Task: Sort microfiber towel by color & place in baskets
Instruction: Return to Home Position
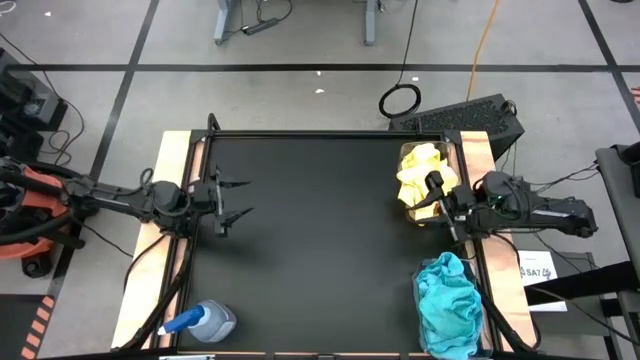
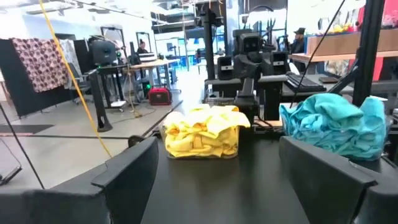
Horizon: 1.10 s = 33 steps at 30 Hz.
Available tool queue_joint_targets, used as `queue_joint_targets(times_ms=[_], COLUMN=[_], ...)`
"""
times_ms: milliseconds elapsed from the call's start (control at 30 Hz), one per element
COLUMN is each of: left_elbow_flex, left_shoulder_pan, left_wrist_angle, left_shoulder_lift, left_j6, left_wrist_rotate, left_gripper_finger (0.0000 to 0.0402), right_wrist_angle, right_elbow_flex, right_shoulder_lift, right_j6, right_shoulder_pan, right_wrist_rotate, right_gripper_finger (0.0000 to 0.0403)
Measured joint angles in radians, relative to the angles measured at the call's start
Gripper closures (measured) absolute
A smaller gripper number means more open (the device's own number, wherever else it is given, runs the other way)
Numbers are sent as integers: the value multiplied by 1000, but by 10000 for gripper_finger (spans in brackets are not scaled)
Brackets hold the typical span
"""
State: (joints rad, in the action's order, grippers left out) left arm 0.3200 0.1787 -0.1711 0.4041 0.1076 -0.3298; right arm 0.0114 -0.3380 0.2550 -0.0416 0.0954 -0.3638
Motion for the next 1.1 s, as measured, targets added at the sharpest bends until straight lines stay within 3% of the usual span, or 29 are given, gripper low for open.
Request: queue_joint_targets(times_ms=[300,533,800,1100], left_elbow_flex=[-177,-308,-313,-313], left_shoulder_pan=[0,-19,-70,-90], left_wrist_angle=[-192,-265,-157,44], left_shoulder_lift=[-21,-115,-241,-343], left_j6=[5,4,11,-48], left_wrist_rotate=[-43,-47,-68,-66], left_gripper_finger=[63,63,63,63], right_wrist_angle=[-289,-304,-293,-232], right_elbow_flex=[201,241,275,325], right_shoulder_lift=[0,0,-45,-231], right_j6=[3,42,70,110], right_shoulder_pan=[-45,-46,-45,-42], right_wrist_rotate=[26,56,57,186], right_gripper_finger=[255,255,255,273])
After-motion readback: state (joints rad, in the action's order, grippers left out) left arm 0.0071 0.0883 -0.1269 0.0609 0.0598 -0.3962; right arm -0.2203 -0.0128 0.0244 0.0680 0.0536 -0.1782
